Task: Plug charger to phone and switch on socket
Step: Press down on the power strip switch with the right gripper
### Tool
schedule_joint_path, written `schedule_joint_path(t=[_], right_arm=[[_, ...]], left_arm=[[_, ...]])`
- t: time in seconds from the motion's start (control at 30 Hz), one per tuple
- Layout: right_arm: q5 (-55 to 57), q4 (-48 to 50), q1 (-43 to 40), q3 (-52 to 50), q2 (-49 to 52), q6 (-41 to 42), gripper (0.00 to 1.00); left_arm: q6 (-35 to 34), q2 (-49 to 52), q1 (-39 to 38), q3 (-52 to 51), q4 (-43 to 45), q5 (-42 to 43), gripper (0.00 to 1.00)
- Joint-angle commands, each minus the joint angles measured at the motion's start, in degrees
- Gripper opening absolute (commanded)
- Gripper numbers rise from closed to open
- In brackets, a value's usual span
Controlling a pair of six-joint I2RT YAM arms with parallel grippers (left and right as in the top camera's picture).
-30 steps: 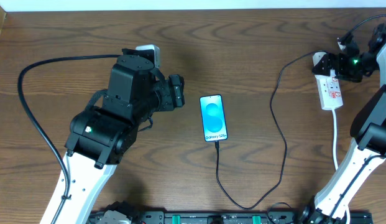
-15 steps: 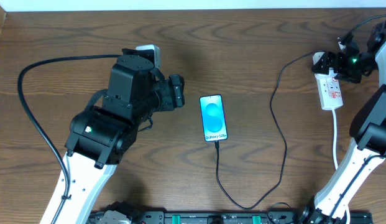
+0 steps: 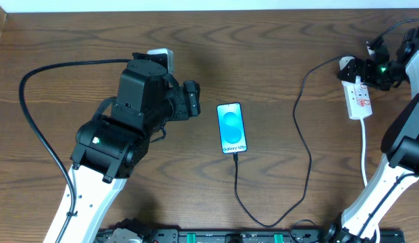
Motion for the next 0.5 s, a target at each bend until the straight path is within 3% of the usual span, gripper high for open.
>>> schedule_joint_path(t=[0.0,0.47], right_arm=[[-5.05,-4.11,2.16,-5.49,4.11,1.77,0.99],[2.73,-4.61,-0.33,1.27,4.07,1.75,0.99]], left_arm=[[0.92,-0.20,0.28,0.66,0.00,-0.72,0.84],[0.92,-0.20,0.28,0.66,0.00,-0.72,0.84]])
